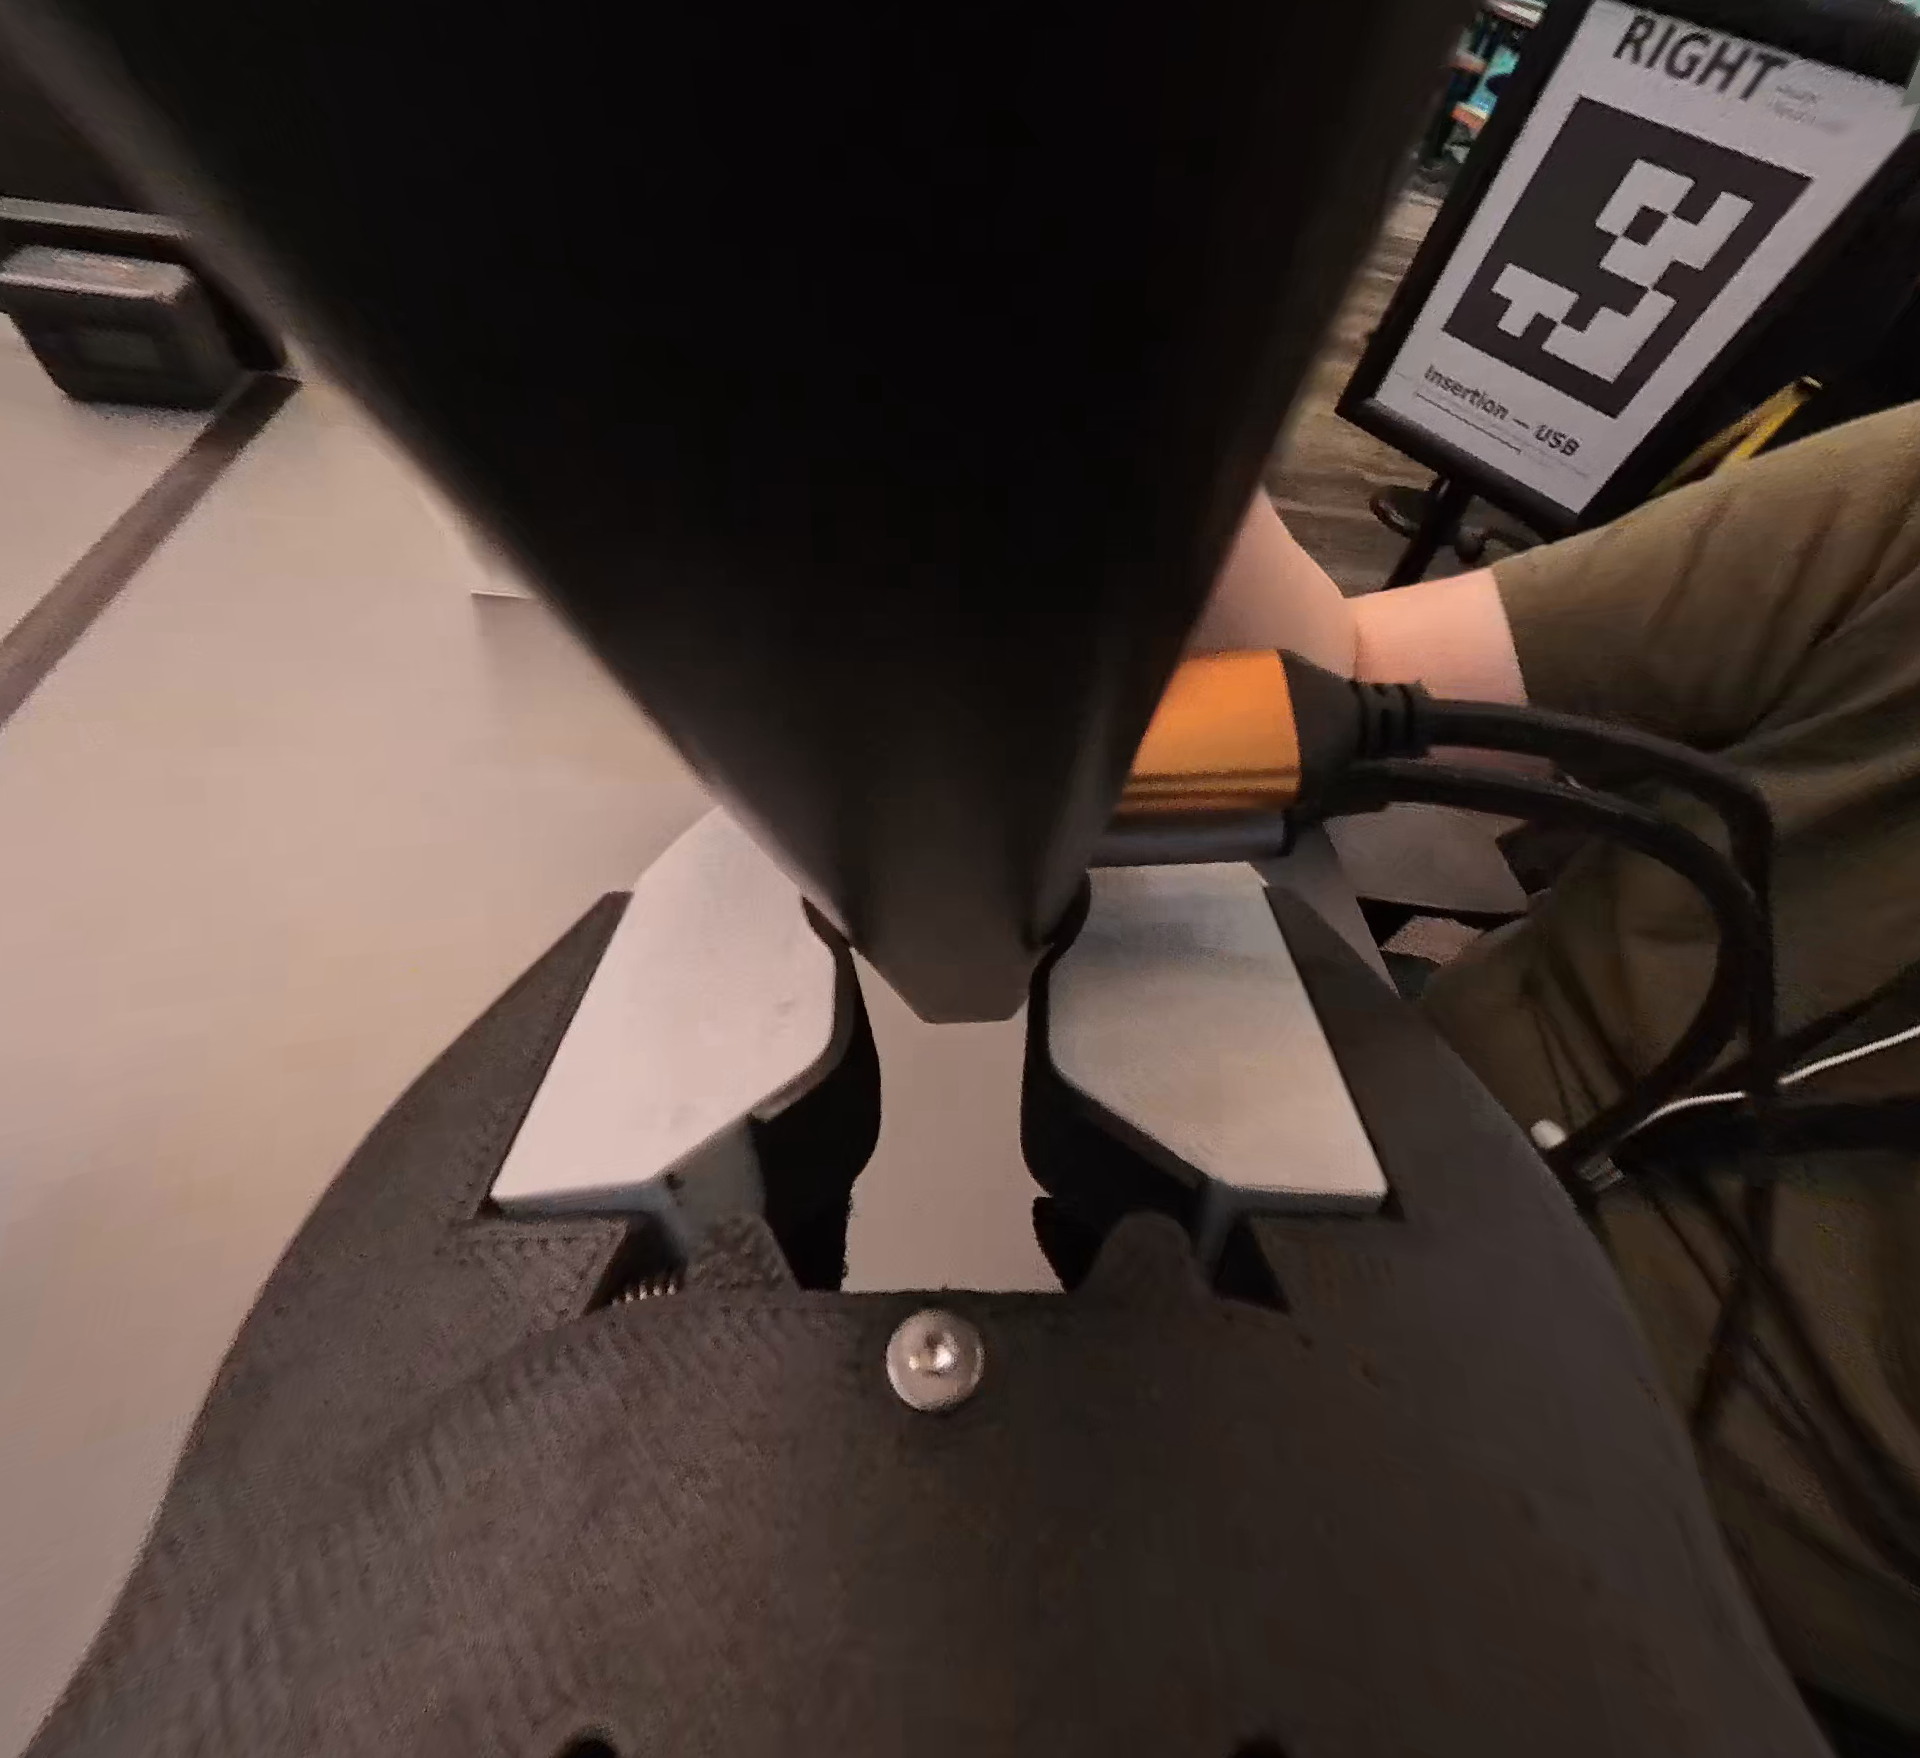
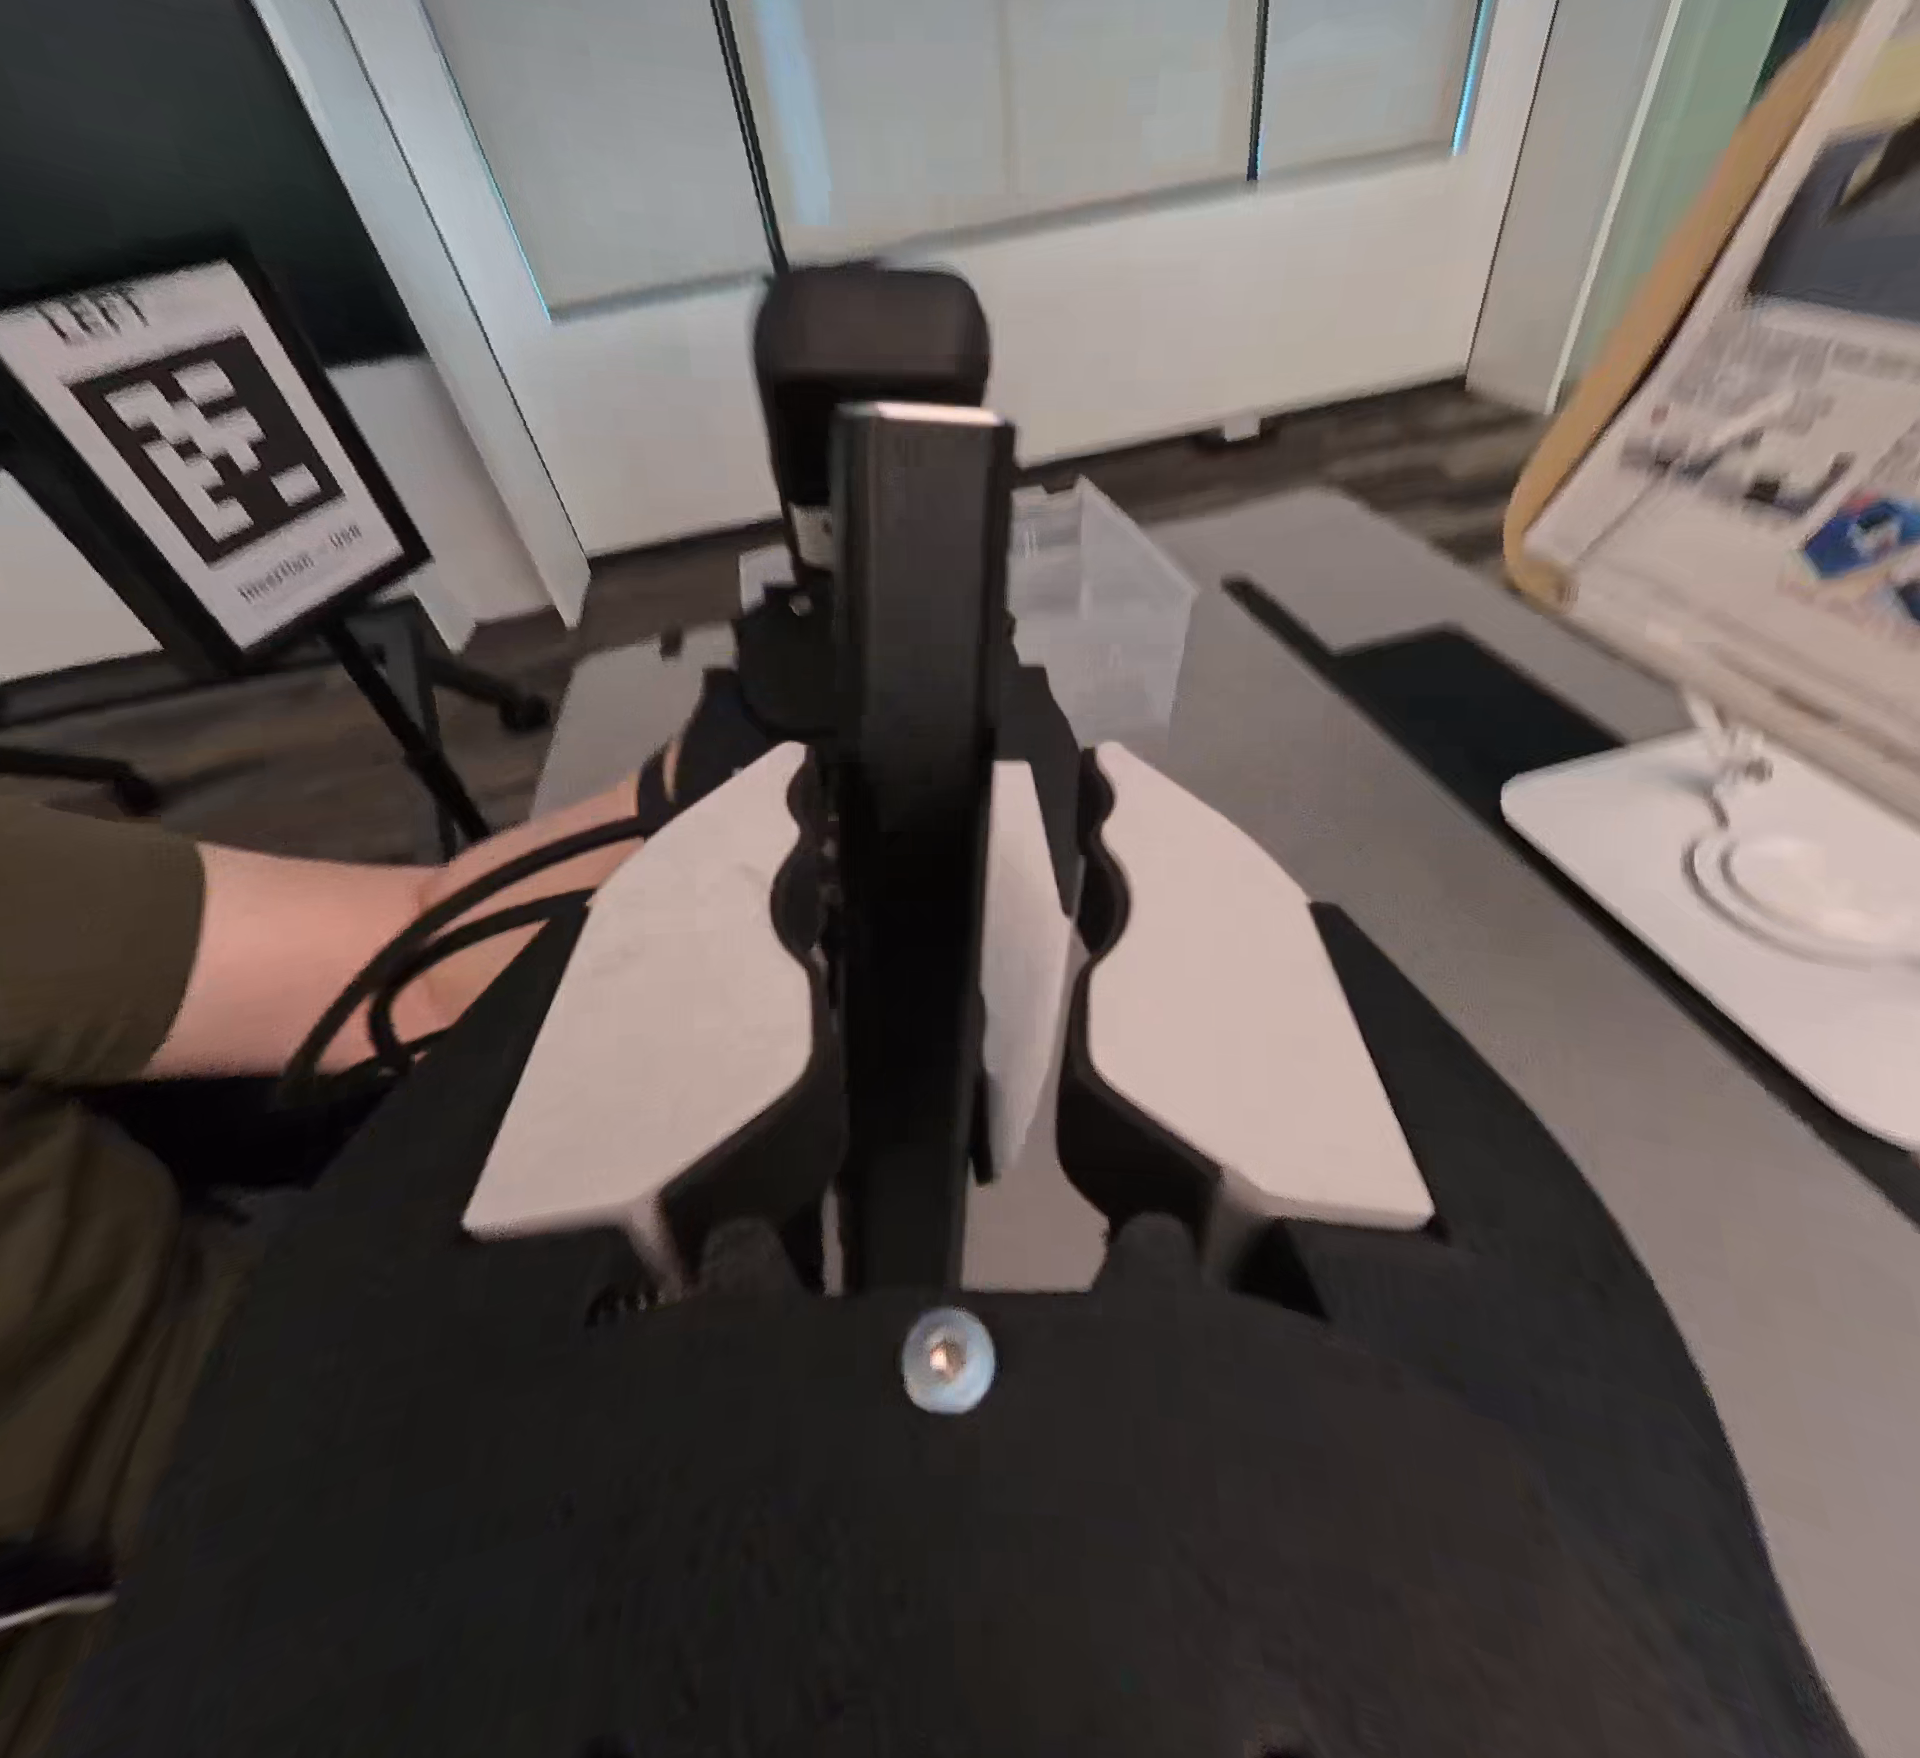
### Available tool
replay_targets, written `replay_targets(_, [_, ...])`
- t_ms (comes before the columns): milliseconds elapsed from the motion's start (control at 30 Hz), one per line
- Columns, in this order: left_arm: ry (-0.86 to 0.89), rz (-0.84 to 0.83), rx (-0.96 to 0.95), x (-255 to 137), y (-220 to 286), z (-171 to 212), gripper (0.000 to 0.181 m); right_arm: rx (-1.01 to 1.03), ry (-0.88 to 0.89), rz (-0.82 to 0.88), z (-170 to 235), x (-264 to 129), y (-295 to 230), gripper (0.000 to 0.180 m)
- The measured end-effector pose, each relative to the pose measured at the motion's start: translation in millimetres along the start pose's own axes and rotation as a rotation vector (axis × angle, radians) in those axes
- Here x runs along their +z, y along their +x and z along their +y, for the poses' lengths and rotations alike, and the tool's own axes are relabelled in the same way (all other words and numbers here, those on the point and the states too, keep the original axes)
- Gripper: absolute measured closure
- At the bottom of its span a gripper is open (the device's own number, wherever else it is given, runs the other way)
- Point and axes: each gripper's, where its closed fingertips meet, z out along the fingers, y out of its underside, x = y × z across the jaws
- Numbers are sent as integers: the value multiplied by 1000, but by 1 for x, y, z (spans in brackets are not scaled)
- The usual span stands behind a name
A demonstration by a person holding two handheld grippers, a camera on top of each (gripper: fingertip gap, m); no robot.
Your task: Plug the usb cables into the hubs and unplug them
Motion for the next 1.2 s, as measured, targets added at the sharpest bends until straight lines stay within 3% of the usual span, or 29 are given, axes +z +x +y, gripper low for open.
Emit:
replay_targets(33, [-12, 4, -1, 2, 1, 2, 152, 17, -34, -11, 6, 1, 0, 133])
replay_targets(100, [-50, 16, -12, 4, 3, 7, 152, 63, -39, -93, 8, 3, -8, 147])
replay_targets(200, [-125, 10, -17, 6, 4, 19, 152, 42, -56, -88, 13, 12, -9, 142])
replay_targets(233, [-127, 1, -12, 6, 2, 19, 152, 17, -65, -98, 15, 14, -12, 148])
replay_targets(400, [-55, 12, 6, 10, 3, 9, 151, 15, -77, -101, 12, 11, -13, 149])
replay_targets(467, [-16, 34, -35, 7, 4, 3, 139, 16, -70, -87, 10, 8, -11, 149])
replay_targets(600, [93, -67, -78, -25, -13, -12, 130, 5, -38, 21, 0, -6, 2, 149])
replay_targets(800, [217, -237, -77, -95, -26, -28, 135, -82, 127, 387, -72, -116, 27, 149])
replay_targets(933, [275, -234, -82, -112, -22, -34, 137, -187, 6, 875, -118, -228, 100, 149])
replay_targets(1033, [272, -220, -85, -112, -19, -35, 138, -208, -209, 1114, -112, -300, 149, 149])
replay_targets(1200, [235, -210, -72, -102, -15, -33, 137, -128, -477, 1213, -58, -365, 192, 149])
